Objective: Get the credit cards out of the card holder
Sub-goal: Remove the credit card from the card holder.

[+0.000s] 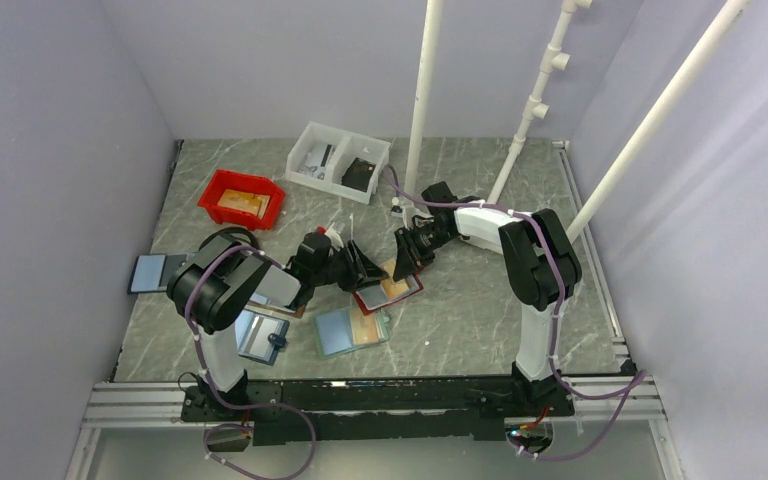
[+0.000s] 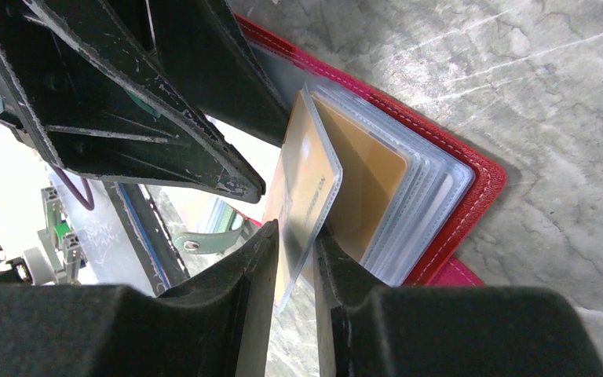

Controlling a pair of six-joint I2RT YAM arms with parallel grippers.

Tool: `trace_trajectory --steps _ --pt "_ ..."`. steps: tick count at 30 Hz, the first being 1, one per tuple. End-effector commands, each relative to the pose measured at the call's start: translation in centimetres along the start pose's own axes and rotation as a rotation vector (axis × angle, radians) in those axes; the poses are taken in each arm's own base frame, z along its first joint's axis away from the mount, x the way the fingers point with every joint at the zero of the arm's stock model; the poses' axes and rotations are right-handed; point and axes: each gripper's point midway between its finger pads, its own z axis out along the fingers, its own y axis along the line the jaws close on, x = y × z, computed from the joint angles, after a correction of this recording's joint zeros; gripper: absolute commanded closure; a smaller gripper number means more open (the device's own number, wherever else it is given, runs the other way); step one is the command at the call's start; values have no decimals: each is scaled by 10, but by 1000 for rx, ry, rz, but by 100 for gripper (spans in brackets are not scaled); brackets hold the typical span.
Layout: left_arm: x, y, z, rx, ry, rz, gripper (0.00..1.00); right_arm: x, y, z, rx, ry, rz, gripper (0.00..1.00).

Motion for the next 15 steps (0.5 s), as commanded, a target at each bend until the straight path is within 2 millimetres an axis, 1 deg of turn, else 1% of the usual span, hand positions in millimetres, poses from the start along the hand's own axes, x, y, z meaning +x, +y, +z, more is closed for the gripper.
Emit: trace_trajectory --steps 1,15 --pt "3 -3 -4 19 5 -1 53 -6 -6 -4 24 -11 -30 74" --pt "5 0 -6 25 -12 -60 52 -8 -4 -6 24 -16 -40 74"
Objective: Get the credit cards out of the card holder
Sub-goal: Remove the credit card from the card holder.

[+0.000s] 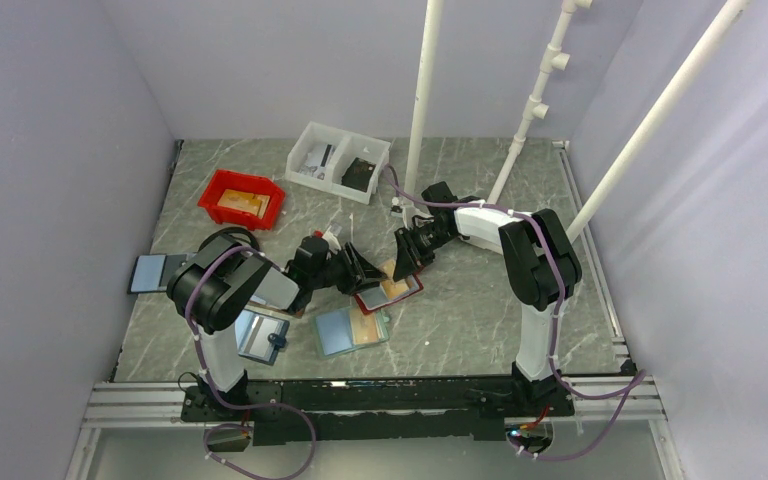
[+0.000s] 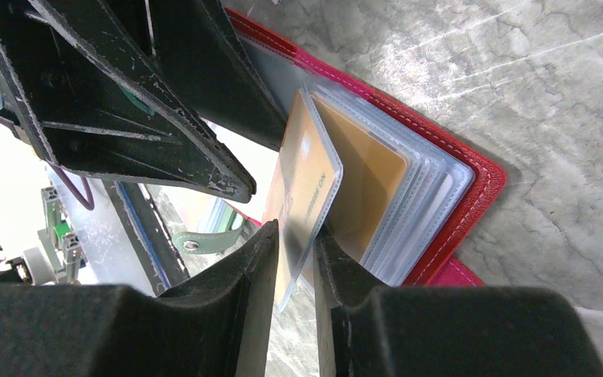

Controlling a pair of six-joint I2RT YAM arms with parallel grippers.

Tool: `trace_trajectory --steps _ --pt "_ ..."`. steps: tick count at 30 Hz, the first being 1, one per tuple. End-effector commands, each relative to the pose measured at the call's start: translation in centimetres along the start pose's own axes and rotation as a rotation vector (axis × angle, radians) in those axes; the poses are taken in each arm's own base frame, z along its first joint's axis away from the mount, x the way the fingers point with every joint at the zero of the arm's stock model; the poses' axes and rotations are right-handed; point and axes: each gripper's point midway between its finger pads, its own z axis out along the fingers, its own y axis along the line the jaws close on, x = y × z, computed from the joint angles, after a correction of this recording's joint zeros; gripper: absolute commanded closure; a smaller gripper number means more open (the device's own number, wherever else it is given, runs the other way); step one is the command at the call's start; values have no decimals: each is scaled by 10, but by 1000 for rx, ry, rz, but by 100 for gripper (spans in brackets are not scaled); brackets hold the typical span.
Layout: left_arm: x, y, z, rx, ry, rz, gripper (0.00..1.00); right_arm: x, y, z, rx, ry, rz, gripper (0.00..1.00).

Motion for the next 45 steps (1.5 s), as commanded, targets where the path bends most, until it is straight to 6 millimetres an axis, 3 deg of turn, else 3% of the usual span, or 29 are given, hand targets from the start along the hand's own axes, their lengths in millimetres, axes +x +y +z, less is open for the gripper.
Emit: trace_trajectory --steps 1,17,26,37,45 --pt "1 -1 -2 10 -7 -11 52 -8 -4 -6 25 -16 -41 74" --pt "-1 8 4 -18 -16 -26 55 -14 -9 -15 58 -39 -46 73" --pt "-2 4 2 -3 -16 -13 56 -15 -9 -18 63 -48 -46 76" --pt "-3 -2 2 40 -33 -30 59 -9 -15 -11 61 -27 -19 96" --pt "-4 -5 1 57 -46 -36 61 -4 -12 -1 41 -2 3 100"
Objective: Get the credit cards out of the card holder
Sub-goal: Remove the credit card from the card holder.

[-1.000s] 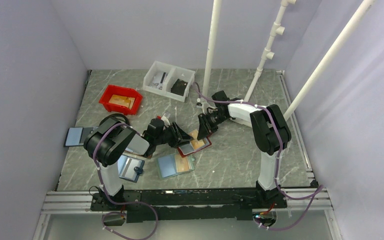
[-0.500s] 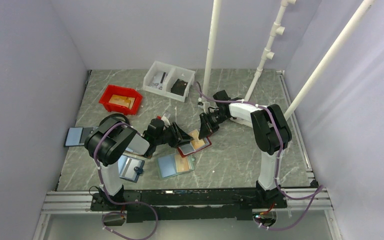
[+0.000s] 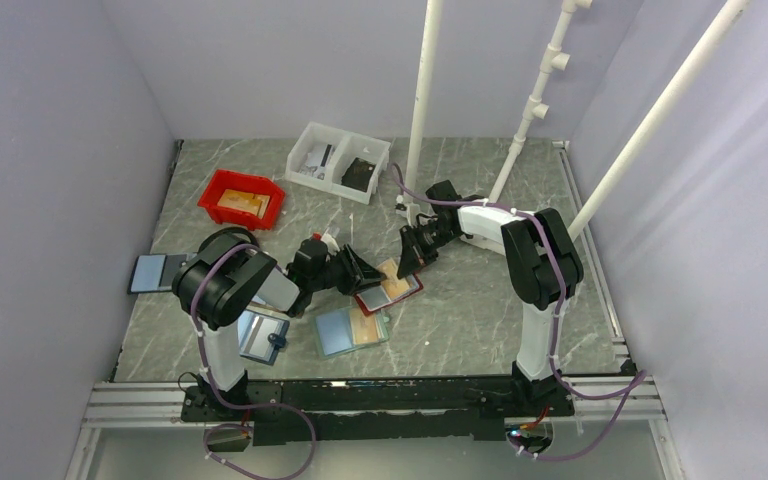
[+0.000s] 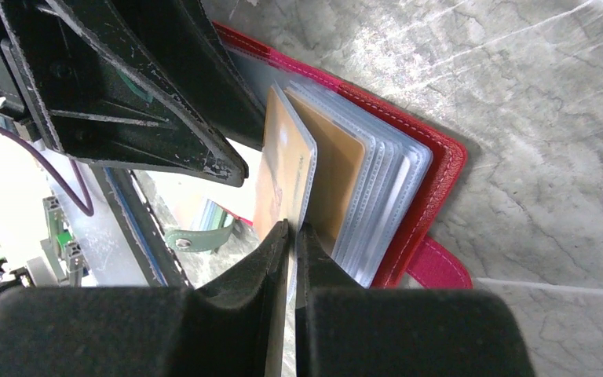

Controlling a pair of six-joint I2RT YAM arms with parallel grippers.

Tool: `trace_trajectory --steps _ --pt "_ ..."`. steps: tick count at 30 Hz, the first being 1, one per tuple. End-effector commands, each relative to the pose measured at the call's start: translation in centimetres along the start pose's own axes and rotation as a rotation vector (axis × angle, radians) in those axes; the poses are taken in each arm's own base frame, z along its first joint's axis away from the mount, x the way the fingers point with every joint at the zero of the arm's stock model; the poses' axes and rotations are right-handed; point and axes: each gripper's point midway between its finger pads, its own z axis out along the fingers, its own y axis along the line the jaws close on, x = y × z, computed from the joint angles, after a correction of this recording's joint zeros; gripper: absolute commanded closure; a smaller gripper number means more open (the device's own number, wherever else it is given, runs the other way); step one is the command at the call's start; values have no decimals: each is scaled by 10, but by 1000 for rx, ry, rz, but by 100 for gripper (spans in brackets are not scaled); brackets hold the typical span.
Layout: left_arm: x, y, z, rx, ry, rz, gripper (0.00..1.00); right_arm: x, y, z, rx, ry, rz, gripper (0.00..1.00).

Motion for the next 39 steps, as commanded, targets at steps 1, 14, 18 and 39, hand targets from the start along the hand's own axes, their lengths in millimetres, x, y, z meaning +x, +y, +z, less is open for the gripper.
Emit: trace_trajectory --steps 1,14,18,39 --pt "-5 -9 -2 43 -34 8 61 0 -6 7 33 20 -16 100" --pt "-11 -27 -2 114 -60 25 70 10 -18 22 120 85 -16 100" --pt "-15 -34 -3 125 -76 41 71 8 -24 18 158 81 -11 98" --pt "-24 -57 -3 142 -71 165 94 -1 -15 -2 142 29 -42 91"
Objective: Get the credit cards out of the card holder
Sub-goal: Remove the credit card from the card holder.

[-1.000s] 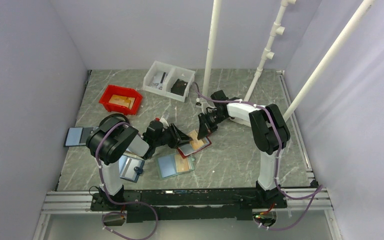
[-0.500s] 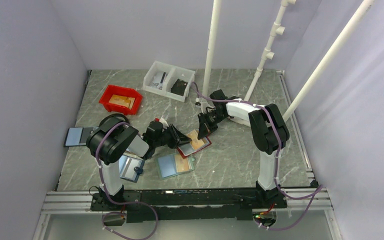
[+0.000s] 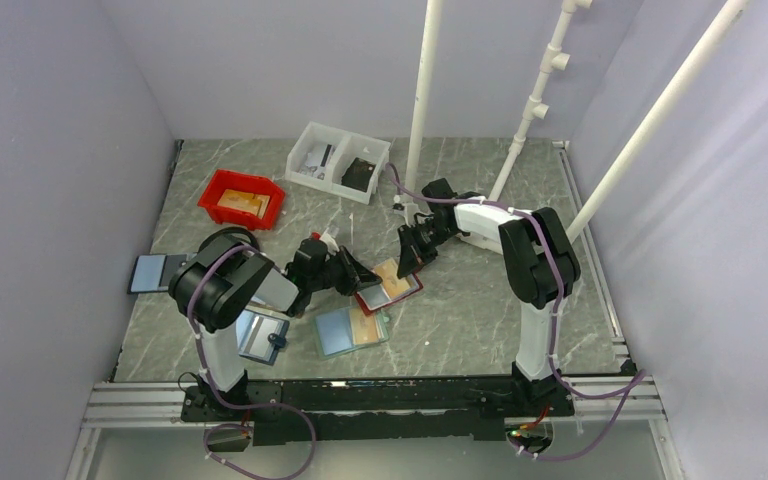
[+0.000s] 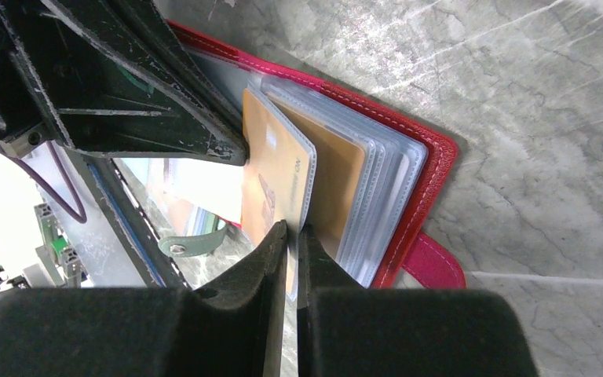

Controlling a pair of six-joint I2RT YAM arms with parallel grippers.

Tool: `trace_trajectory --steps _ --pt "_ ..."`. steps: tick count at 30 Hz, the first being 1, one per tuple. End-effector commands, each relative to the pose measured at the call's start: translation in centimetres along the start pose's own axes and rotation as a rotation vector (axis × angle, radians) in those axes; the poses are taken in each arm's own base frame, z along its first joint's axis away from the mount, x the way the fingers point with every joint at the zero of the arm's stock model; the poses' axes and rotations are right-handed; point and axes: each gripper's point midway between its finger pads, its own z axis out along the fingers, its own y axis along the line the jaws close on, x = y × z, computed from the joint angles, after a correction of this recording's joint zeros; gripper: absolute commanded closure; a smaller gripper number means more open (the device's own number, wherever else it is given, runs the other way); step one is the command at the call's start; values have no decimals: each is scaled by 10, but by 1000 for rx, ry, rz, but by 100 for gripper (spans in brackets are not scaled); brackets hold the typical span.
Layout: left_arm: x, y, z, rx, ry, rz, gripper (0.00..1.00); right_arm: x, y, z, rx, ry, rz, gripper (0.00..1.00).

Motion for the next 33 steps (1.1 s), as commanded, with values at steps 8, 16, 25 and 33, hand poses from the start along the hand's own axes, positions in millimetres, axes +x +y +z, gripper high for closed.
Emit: trace_trajectory --steps 8,16,25,33 --pt "-24 -79 -2 229 -7 220 95 4 -13 -4 82 13 -62 91" --pt "-34 -81 4 221 42 239 90 -1 -11 -11 88 -11 -73 91" --pt "-39 -76 7 232 56 211 77 -2 -12 -13 85 -17 -68 93" --pt "-30 -66 6 261 62 171 64 -2 -5 -12 31 -23 -64 98"
